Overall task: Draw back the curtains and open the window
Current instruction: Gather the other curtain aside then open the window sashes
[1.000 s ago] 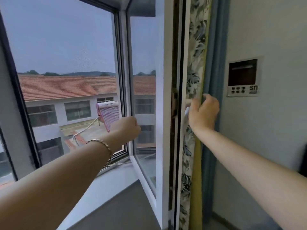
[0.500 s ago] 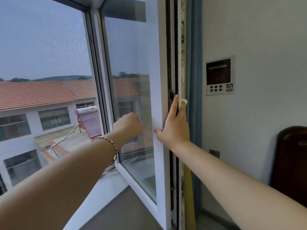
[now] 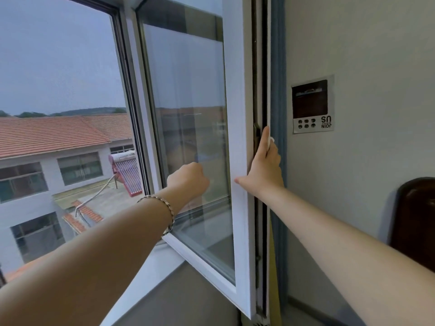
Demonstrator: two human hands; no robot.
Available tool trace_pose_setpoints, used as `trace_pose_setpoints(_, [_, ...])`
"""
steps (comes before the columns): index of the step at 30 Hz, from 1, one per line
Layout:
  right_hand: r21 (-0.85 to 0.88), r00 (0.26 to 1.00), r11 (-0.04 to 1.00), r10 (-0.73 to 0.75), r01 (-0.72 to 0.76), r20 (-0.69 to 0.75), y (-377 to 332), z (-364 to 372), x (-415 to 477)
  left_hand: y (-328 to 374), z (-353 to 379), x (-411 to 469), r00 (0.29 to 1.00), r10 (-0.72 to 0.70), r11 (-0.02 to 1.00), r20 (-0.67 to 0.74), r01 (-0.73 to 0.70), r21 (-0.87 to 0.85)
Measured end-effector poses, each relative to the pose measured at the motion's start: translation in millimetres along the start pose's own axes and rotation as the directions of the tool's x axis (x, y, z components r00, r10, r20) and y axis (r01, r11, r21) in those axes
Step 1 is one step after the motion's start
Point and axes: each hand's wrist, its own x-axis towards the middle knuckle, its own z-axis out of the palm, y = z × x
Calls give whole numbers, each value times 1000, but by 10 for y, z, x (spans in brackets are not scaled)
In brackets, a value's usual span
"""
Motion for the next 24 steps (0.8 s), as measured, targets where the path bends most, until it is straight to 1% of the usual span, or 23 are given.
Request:
trace_pose_setpoints(2, [-110, 998, 993, -36, 31, -48, -62, 11, -61, -56, -21, -68, 1000, -20, 1000, -5, 20, 13])
trace_pose_setpoints(3, [-174, 994, 983, -78, 63, -79, -95, 16, -102, -97, -42, -93, 999, -34, 999, -3, 34, 24])
trace_pose_setpoints(4, [-238, 985, 964, -145, 119, -93, -117, 19, -150, -137, -66, -126, 999, -52, 998, 7, 52, 31])
trace_pose_setpoints(5, [-291, 964, 933, -250, 213, -93, -151, 30, -211, -199, -114, -181, 997, -78, 996, 24, 77, 36])
trace_pose_setpoints(6, [-352, 927, 881, -366, 317, -79, -169, 28, -258, -253, -155, -221, 994, -98, 994, 49, 96, 44])
trace_pose_setpoints(8, [-475, 805, 724, -591, 500, -53, -195, 45, -275, -369, -248, -282, 986, -146, 988, 85, 140, 72])
trace_pose_setpoints(9, [-500, 748, 658, -663, 563, -28, -264, 48, -276, -463, -308, -332, 981, -172, 983, 88, 165, 85])
trace_pose_setpoints(10, [-504, 695, 590, -718, 631, 29, -383, 38, -300, -569, -373, -399, 974, -207, 976, 88, 198, 93])
trace_pose_setpoints(11, [-475, 656, 533, -743, 700, 133, -539, 35, -342, -697, -448, -481, 966, -244, 967, 85, 236, 96])
trace_pose_setpoints(12, [-433, 624, 493, -742, 755, 244, -686, 31, -383, -790, -510, -549, 959, -273, 959, 80, 265, 98])
trace_pose_setpoints(13, [-364, 589, 473, -727, 802, 353, -875, 67, -440, -933, -587, -654, 947, -313, 947, 69, 305, 101])
trace_pose_setpoints(14, [-312, 585, 495, -680, 811, 443, -992, 98, -460, -1002, -632, -723, 942, -329, 941, 66, 322, 106])
trace_pose_setpoints(16, [-202, 582, 593, -567, 780, 583, -1322, 269, -511, -1231, -789, -940, 918, -394, 915, 39, 388, 107])
trace_pose_setpoints(17, [-172, 569, 626, -514, 760, 643, -1443, 330, -531, -1296, -846, -1023, 908, -419, 904, 27, 414, 104])
trace_pose_setpoints(19, [-93, 497, 648, -474, 756, 727, -1786, 576, -631, -1539, -1029, -1305, 877, -481, 871, 5, 478, 115])
trace_pose_setpoints(21, [-6, 399, 633, -480, 774, 782, -2129, 799, -802, -1796, -1195, -1611, 840, -542, 832, -20, 539, 133])
trace_pose_setpoints(23, [88, 299, 590, -526, 803, 796, -2529, 1020, -1083, -2082, -1399, -2001, 794, -606, 777, -50, 605, 177])
trace_pose_setpoints(24, [118, 271, 573, -546, 811, 793, -2684, 1094, -1216, -2193, -1485, -2165, 769, -636, 748, -59, 634, 195])
